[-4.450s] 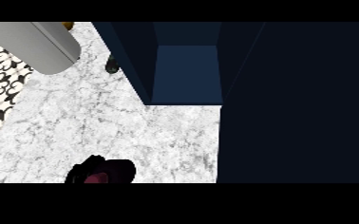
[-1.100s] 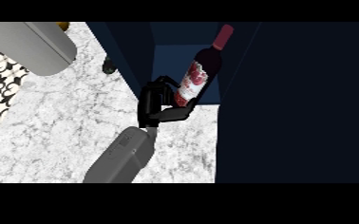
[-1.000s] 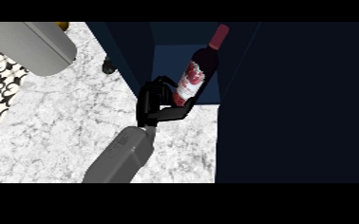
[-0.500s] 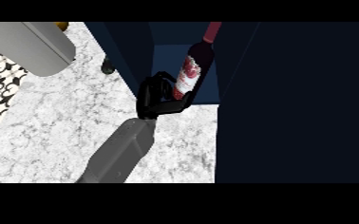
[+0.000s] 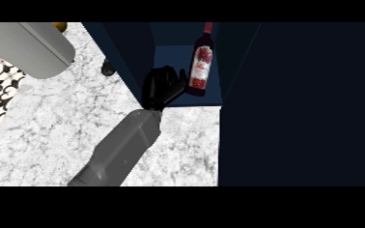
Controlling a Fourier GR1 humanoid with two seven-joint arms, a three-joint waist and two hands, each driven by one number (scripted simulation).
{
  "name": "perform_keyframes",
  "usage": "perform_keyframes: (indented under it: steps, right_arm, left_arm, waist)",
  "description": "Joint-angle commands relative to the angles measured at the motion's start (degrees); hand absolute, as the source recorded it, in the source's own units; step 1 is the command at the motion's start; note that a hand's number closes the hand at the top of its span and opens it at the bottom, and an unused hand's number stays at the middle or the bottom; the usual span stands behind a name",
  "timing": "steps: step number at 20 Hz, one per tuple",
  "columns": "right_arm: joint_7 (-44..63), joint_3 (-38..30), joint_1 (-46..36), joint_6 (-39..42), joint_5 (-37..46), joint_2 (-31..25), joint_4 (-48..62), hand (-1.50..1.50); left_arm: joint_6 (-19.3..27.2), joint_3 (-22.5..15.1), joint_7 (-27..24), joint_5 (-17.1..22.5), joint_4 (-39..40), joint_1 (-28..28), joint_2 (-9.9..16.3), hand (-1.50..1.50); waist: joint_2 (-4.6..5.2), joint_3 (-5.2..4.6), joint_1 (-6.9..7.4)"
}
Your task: Pick up the wine, place it into the cabinet and close the cabinet
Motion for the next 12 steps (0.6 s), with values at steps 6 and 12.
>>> perform_keyframes:
  steps: [6,12]
  right_arm:
    - [0.05,0.1,3.28,1.5,-0.22,-0.56,-1.97,-1.5]
    - [-0.92,0.61,-1.19,-0.56,1.11,0.81,1.28,-1.5]
  left_arm:
    - [-0.17,0.5,0.6,4.21,4.98,-7.19,0.0,1.5]
    - [1.92,-0.09,3.73,5.44,10.23,-11.58,0.0,1.5]
  waist:
    - [-0.01,0.02,-0.34]
    - [0.22,0.01,-0.73]
